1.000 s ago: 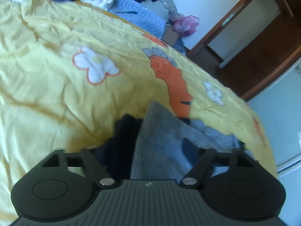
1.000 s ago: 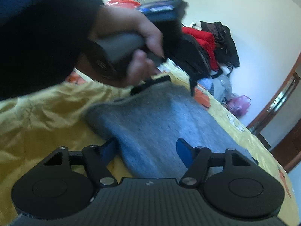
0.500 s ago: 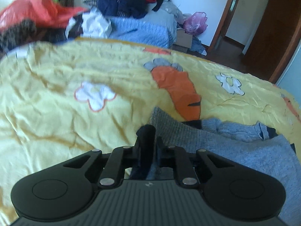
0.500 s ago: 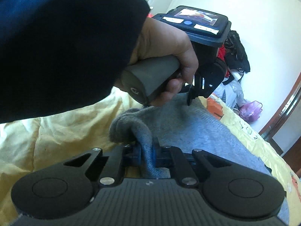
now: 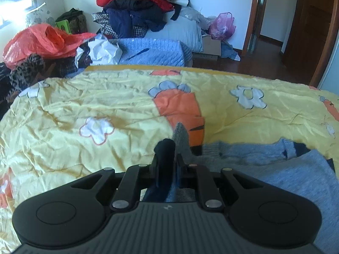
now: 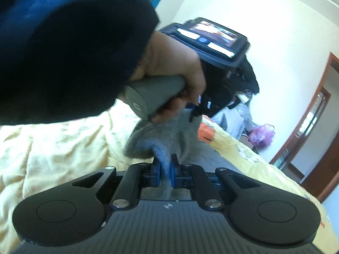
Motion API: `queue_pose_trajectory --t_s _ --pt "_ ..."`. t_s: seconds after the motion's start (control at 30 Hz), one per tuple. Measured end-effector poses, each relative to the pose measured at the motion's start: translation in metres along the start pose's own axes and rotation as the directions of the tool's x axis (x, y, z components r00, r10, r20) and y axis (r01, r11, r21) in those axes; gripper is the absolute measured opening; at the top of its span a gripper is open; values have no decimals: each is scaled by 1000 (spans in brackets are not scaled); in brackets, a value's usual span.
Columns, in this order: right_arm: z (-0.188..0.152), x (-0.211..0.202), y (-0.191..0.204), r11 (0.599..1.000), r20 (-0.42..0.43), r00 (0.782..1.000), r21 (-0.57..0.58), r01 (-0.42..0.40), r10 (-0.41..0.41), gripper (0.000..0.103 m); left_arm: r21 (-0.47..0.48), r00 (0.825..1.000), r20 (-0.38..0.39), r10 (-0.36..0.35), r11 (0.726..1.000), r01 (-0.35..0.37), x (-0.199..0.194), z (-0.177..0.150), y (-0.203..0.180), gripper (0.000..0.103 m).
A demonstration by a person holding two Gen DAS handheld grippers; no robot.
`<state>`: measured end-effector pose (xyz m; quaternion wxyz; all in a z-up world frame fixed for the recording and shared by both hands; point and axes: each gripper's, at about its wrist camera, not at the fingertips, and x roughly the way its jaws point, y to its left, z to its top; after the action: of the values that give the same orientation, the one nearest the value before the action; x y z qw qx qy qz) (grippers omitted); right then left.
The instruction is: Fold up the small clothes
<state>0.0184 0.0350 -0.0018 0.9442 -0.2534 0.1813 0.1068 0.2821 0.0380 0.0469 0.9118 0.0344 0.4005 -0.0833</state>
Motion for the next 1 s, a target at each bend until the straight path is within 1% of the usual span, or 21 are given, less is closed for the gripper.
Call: queue_pose_trajectory --t_s 0.13,0.23,0.47,0.67,0.87,1.0 --pt "-13 -8 -23 999 -10 1000 38 19 -19 11 7 1000 21 16 1000 -16 -8 4 -20 14" --pt "-20 -16 -33 997 -5 1000 77 20 -19 11 21 999 38 31 999 -32 -13 5 -35 14" --pt "-33 -33 -57 986 8 999 163 36 -38 11 20 997 61 47 999 -49 -20 7 -60 13" --pt "-46 -36 -78 972 -1 999 230 43 -44 10 33 996 77 42 998 -44 -24 10 -79 12" --pt "-56 -44 -90 964 2 998 259 60 -63 10 78 995 98 25 996 -33 -30 10 -107 12" --pt "-64 -51 -102 952 -2 997 298 68 -71 10 97 994 110 6 995 -17 -35 12 -127 12"
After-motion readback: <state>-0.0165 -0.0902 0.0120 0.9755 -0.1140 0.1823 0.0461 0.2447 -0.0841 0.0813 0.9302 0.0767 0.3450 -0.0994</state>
